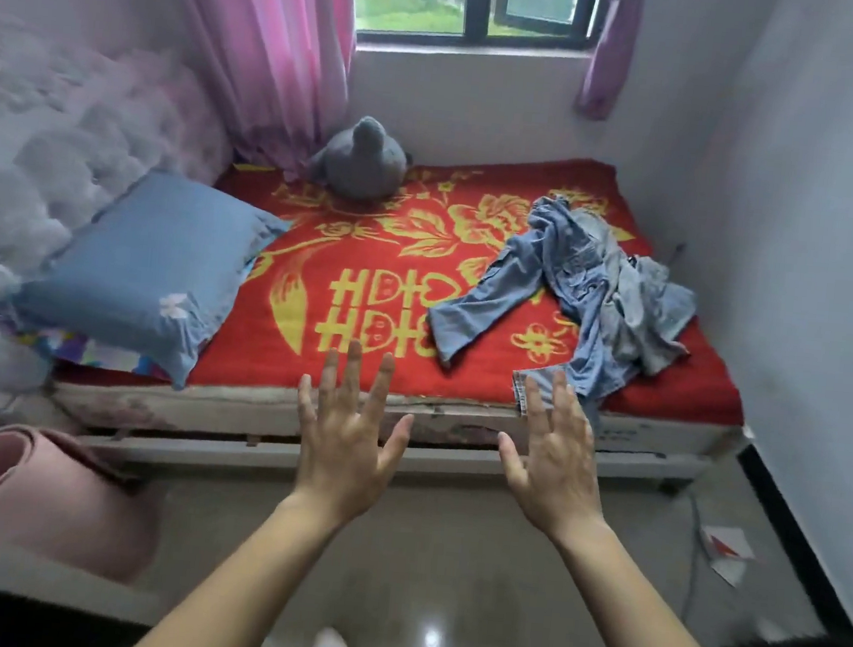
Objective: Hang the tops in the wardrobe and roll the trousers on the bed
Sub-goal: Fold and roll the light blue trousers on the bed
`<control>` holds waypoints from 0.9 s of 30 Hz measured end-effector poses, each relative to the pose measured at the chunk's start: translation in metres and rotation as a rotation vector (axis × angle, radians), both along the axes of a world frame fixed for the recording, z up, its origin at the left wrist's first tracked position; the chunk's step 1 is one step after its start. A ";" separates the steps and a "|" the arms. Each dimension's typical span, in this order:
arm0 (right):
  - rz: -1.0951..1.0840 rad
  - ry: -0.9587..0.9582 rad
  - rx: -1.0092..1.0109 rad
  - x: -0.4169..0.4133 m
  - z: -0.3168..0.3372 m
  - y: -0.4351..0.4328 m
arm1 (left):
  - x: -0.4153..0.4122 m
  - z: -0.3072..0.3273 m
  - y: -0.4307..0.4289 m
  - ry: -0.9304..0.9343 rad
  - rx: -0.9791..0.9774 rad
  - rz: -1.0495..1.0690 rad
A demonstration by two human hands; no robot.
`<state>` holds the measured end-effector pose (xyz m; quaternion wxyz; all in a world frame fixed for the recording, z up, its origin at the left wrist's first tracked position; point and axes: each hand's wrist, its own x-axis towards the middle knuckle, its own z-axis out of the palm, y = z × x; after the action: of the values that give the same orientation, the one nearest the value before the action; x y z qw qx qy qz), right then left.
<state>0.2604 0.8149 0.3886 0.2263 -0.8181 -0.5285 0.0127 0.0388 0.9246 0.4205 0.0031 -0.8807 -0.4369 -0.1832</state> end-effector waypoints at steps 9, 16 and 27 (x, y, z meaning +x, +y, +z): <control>-0.072 -0.007 -0.154 0.115 -0.029 0.144 | 0.138 -0.039 0.172 0.061 -0.145 -0.035; -0.171 -0.008 -0.190 0.234 -0.022 0.248 | 0.260 -0.045 0.310 0.171 -0.203 -0.130; -0.209 0.133 -0.325 0.426 -0.113 0.342 | 0.462 -0.127 0.409 0.347 -0.333 -0.145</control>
<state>0.6869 1.1571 0.2759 0.1258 -0.8915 -0.4157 0.1286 0.5012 1.3332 0.2936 -0.0802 -0.9164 -0.3895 0.0457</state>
